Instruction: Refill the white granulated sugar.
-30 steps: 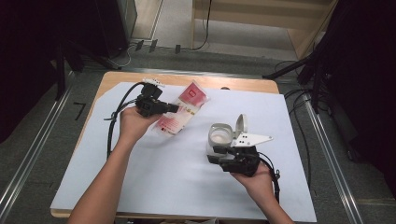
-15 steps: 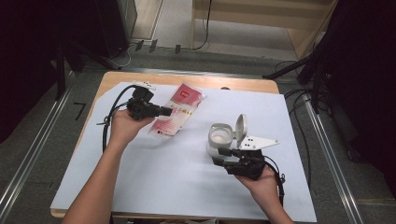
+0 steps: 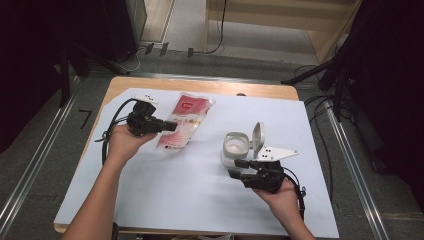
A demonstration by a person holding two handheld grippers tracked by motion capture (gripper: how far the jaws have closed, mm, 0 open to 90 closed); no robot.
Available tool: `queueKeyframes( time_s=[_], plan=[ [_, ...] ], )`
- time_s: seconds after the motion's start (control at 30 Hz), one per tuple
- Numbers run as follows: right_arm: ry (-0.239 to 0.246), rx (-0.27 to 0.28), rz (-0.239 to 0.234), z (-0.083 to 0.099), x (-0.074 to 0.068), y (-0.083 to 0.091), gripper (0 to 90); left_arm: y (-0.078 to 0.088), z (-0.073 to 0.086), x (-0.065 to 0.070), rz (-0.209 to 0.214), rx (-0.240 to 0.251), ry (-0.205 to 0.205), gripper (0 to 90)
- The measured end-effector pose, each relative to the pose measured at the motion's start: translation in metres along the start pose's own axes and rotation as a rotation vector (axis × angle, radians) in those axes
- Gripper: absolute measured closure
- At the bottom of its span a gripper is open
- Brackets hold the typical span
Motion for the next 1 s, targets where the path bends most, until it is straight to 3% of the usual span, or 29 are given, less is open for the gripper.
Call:
queueKeyframes(
  time_s=[0.27,0.57,0.8,1.0],
  plan=[
    [0.001,-0.005,0.010,0.002,0.001,0.000,55.2,0.008,0.013,0.003,-0.010,-0.013,-0.016,87.9],
    [0.006,-0.011,0.018,0.003,0.001,-0.002,55.2,0.017,0.032,0.003,0.004,0.001,-0.003,85.9],
    [0.004,-0.006,0.024,0.002,0.003,-0.002,55.3,0.022,0.033,0.001,0.018,0.018,0.007,82.0],
    [0.008,-0.003,0.028,0.002,0.004,-0.001,55.3,0.022,0.032,0.003,0.023,0.020,-0.012,74.9]
  ],
)
Point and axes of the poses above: each handheld gripper's, and its own axes: y roughly backward along the jaws, z roughly out of its underside, x roughly to its right, the point moved 10 cm from there along -y, roughly forward along the jaws, and after that the axes turned 12 degrees about z, right-handed, at the moved point
